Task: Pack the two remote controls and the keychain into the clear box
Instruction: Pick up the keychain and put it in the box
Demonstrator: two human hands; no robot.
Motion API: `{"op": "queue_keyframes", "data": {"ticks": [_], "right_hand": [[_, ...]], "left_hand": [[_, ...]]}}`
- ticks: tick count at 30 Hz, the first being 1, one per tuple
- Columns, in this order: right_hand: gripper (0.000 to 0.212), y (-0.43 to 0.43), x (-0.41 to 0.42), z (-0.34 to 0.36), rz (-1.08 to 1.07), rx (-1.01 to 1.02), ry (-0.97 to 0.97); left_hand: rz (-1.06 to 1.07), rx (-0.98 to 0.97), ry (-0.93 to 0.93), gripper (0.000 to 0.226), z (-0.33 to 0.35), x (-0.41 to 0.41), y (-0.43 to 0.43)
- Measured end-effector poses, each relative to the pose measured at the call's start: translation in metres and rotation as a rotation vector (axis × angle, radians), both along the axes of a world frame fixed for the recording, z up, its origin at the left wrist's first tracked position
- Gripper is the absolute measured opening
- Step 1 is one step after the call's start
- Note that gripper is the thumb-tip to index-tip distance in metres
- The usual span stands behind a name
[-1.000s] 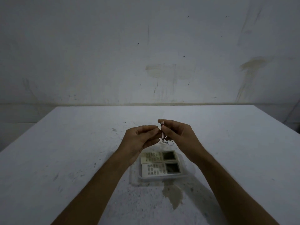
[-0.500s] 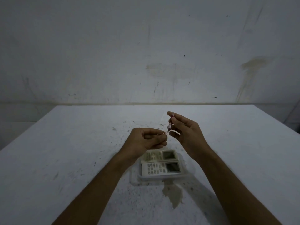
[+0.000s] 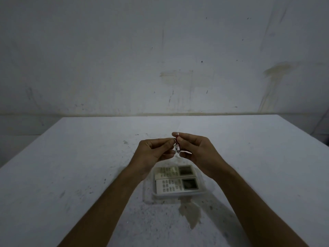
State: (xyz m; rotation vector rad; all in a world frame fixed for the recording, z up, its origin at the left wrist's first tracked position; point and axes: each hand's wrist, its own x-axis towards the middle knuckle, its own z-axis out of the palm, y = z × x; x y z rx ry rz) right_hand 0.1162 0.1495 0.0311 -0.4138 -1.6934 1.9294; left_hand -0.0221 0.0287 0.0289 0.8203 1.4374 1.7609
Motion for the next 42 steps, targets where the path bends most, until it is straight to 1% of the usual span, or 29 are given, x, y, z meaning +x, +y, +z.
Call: {"op": "queue_keyframes", "data": {"ticks": [6, 12, 13, 14, 16, 17, 19, 22, 24, 29, 31, 32, 33, 35, 36, 38, 40, 42], "right_hand": [[0.03, 0.0, -0.002, -0.002, -0.069, 0.107, -0.032], [0.028, 0.003, 0.0, 0.0, -0.134, 0.095, 0.01], [0.027, 0.004, 0.001, 0.001, -0.138, 0.099, 0.012], [0.027, 0.005, 0.003, 0.002, -0.135, 0.104, 0.011], [0.029, 0.006, 0.004, 0.003, -0.1, 0.081, 0.014], [0.031, 0.005, 0.007, 0.004, -0.079, 0.055, 0.02], [0.035, 0.006, 0.008, 0.005, -0.042, 0.027, 0.011], [0.033, 0.008, 0.011, 0.009, -0.047, 0.089, -0.049], [0.032, 0.01, 0.015, 0.012, -0.079, 0.181, -0.093], [0.03, 0.015, 0.029, 0.017, -0.11, 0.384, -0.185], [0.029, 0.015, 0.035, 0.019, -0.104, 0.479, -0.249], [0.028, 0.016, 0.036, 0.02, -0.108, 0.548, -0.296], [0.027, 0.015, 0.038, 0.021, -0.117, 0.618, -0.346], [0.026, 0.014, 0.042, 0.022, -0.134, 0.713, -0.442], [0.025, 0.013, 0.046, 0.023, -0.133, 0.74, -0.485], [0.022, 0.015, 0.053, 0.023, -0.126, 0.777, -0.561], [0.02, 0.018, 0.061, 0.024, -0.102, 0.835, -0.634], [0.021, 0.02, 0.067, 0.026, -0.035, 0.899, -0.706]], "left_hand": [[-0.01, 0.011, -0.099, 0.024, -0.006, 0.002, 0.003], [-0.1, 0.061, -0.187, 0.025, 0.0, 0.003, 0.003], [-0.116, 0.073, -0.159, 0.027, 0.0, 0.004, 0.003], [-0.115, 0.071, -0.078, 0.028, 0.001, 0.006, 0.002], [-0.06, 0.028, 0.166, 0.032, 0.0, 0.01, -0.001], [-0.026, 0.013, 0.242, 0.033, -0.001, 0.014, -0.001], [0.038, 0.006, 0.286, 0.031, -0.003, 0.016, 0.001], [0.079, -0.009, 0.357, 0.029, -0.004, 0.017, 0.002], [0.077, -0.019, 0.413, 0.032, -0.005, 0.018, 0.003], [0.03, -0.036, 0.436, 0.047, -0.006, 0.023, 0.004], [0.012, -0.069, 0.464, 0.051, -0.006, 0.026, 0.004], [0.012, -0.089, 0.511, 0.052, -0.008, 0.028, 0.005], [0.02, -0.11, 0.603, 0.053, -0.01, 0.029, 0.005], [0.019, -0.163, 0.857, 0.058, -0.014, 0.032, 0.003], [-0.009, -0.201, 0.968, 0.064, -0.015, 0.034, 0.002], [-0.111, -0.313, 1.149, 0.083, -0.018, 0.036, 0.0], [-0.218, -0.394, 1.28, 0.099, -0.02, 0.036, -0.001], [-0.277, -0.444, 1.322, 0.105, -0.023, 0.036, -0.001]]}}
